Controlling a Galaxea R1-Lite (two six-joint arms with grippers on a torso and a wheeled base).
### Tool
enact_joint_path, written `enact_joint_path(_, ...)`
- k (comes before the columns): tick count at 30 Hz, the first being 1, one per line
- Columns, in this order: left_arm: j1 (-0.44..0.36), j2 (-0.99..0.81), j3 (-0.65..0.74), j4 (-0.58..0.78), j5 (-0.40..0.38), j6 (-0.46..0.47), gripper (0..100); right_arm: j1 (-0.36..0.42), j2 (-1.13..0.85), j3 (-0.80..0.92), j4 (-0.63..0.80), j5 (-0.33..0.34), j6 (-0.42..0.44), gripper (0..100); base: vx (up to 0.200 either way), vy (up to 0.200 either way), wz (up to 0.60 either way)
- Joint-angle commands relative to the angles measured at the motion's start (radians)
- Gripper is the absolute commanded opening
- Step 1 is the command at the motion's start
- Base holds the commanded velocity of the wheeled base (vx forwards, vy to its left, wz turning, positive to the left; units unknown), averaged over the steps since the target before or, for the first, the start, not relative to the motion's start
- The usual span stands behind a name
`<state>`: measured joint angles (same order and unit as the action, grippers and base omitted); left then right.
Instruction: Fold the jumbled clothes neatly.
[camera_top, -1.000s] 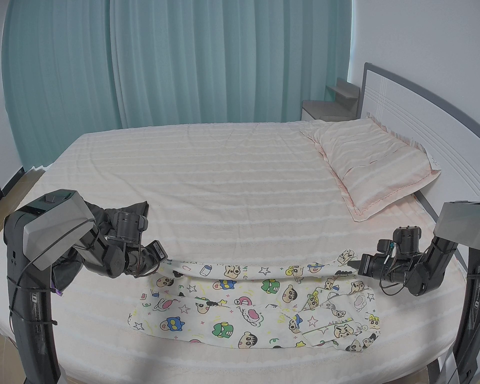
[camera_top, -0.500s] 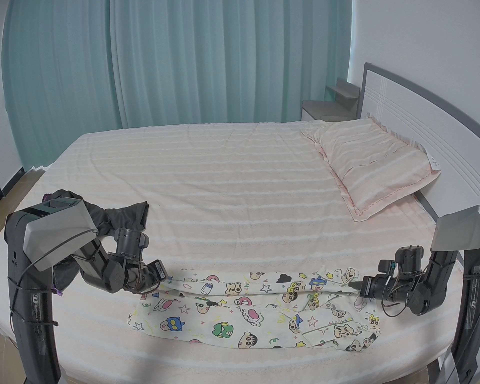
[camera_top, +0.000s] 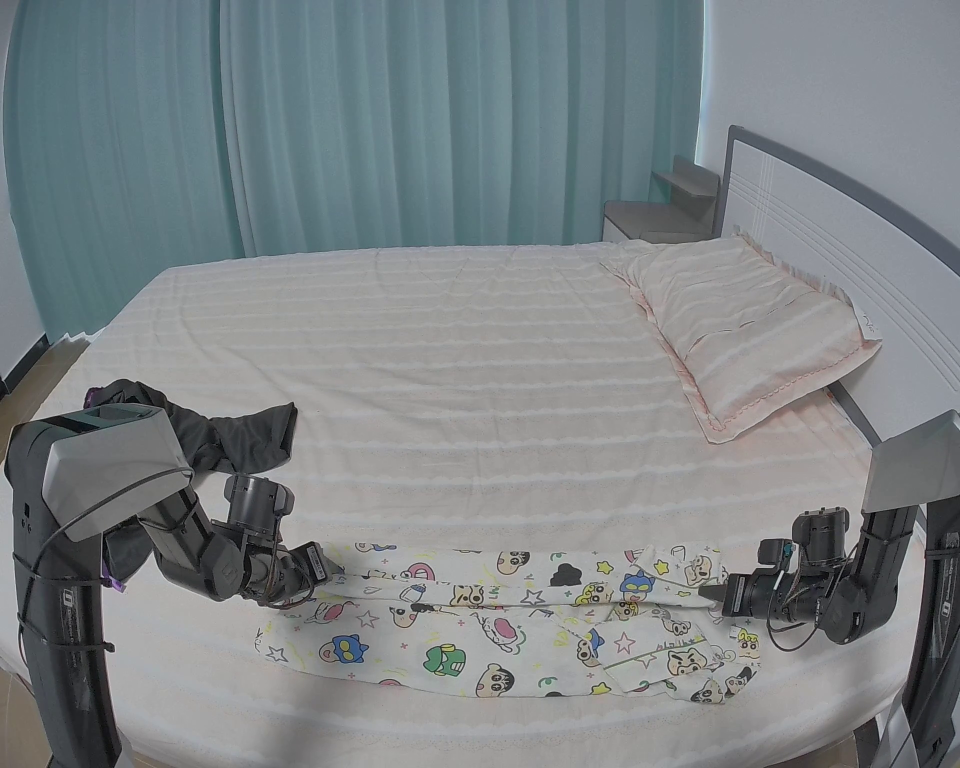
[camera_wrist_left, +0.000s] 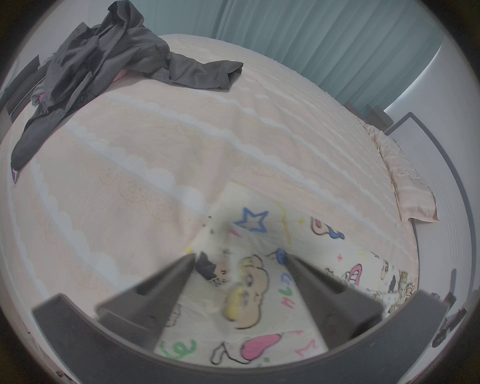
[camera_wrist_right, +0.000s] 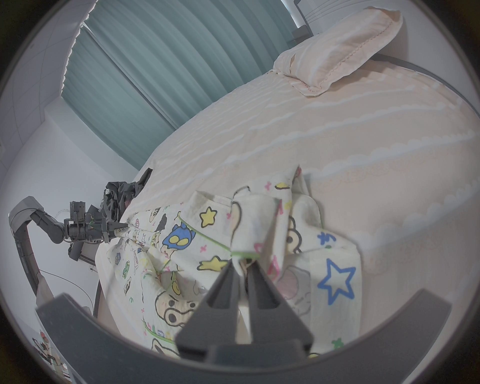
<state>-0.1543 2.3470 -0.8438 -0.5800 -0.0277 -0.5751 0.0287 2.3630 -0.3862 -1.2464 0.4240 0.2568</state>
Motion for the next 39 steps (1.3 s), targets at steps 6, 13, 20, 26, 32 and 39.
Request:
enact_joint_path(6, 0.021, -0.061, 0.054, 0.000, -0.015, -0.008, 100, -0.013, -0.033, 0.012, -0.005, 0.001, -0.001, 100, 0.000, 0.000, 0.00)
enact_joint_path(13, 0.093, -0.190, 0.147, 0.000, -0.110, -0.035, 100, -0.033, -0.100, 0.035, -0.005, 0.001, 0.022, 100, 0.000, 0.000, 0.00)
enact_joint_path(20, 0.190, -0.333, 0.172, -0.009, -0.253, -0.243, 100, -0.013, -0.117, 0.033, -0.018, -0.016, 0.033, 100, 0.000, 0.000, 0.00)
enact_joint_path(26, 0.246, -0.417, 0.183, -0.089, -0.433, -0.571, 100, -0.024, -0.134, 0.056, -0.021, -0.077, 0.039, 100, 0.000, 0.000, 0.00)
enact_joint_path(32, 0.243, -0.365, 0.241, -0.199, -0.497, -0.620, 100, -0.035, -0.214, 0.092, -0.019, -0.117, 0.047, 100, 0.000, 0.000, 0.00)
enact_joint_path(39, 0.240, -0.330, 0.330, -0.397, -0.500, -0.621, 100, 0.022, -0.172, 0.096, -0.021, -0.128, 0.075, 100, 0.000, 0.000, 0.00)
